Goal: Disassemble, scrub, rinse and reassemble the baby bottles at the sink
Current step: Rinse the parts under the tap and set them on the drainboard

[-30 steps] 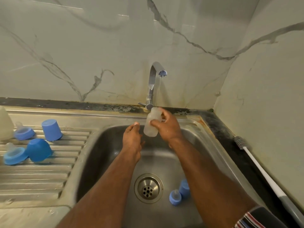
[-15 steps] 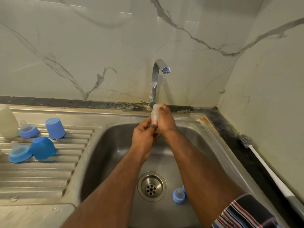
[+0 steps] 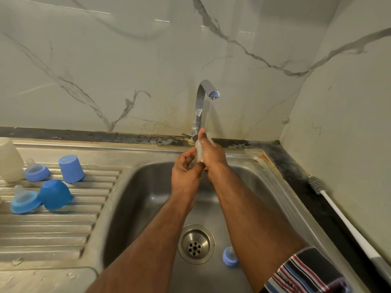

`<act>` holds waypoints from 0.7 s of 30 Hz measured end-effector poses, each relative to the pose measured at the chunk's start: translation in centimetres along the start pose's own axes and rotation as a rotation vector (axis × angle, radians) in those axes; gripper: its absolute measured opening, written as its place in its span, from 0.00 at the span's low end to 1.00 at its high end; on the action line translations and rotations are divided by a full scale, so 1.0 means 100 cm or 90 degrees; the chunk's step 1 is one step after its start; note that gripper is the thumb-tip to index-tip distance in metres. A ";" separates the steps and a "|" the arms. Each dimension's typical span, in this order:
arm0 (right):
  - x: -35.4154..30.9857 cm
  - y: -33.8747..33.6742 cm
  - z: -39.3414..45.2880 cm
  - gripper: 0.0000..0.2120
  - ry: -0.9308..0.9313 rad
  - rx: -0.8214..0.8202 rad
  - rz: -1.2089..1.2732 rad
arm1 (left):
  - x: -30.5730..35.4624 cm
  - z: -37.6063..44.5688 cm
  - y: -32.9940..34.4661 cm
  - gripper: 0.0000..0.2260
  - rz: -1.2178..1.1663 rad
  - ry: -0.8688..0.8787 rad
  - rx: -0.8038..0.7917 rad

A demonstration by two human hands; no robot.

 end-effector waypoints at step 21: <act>0.011 -0.001 0.004 0.35 0.075 -0.017 0.237 | -0.002 -0.005 0.005 0.12 -0.074 -0.106 -0.039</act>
Point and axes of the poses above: each hand's wrist, its own z-axis towards the middle knuckle, its own y-axis out of the palm, x = y × z, the point moved 4 cm from there along z, towards the middle knuckle, and after that the axes turned 2 degrees about x, right-handed, at the moved point
